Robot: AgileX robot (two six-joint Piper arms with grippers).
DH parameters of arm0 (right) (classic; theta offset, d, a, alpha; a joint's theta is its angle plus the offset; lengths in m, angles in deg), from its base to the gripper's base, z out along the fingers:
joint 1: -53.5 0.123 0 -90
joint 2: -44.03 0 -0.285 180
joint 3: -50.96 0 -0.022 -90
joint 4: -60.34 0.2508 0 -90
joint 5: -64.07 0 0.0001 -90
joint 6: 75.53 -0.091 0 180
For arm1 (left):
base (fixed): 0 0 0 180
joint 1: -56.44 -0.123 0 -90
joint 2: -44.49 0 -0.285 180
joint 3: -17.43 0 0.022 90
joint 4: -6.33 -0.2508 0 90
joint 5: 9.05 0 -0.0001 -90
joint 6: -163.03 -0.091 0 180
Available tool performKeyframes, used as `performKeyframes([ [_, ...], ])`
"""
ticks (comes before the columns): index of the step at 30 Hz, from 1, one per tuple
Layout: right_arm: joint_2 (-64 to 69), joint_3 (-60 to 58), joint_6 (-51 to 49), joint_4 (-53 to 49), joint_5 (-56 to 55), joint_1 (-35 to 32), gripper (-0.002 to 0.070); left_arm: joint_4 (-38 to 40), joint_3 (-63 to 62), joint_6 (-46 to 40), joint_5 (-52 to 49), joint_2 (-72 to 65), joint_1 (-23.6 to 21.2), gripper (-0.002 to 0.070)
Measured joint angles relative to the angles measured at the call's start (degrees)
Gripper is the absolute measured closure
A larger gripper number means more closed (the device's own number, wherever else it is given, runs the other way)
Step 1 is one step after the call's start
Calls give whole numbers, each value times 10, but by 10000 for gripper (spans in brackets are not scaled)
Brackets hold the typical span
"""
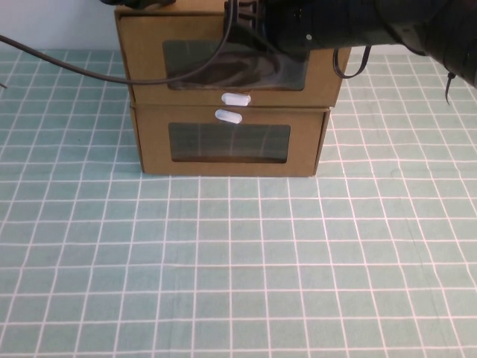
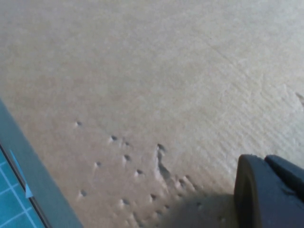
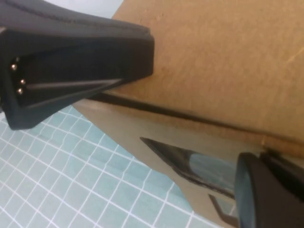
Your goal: Close the shoe box
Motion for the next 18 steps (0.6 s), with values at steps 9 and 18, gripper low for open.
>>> performKeyframes([
  [9,14,0,3,9,-29,-4,688,0,0,0,2,0,0,680],
  [18,3,0,33,29,-9,-11,687,-10,-8,0,-10,5,0,680],
])
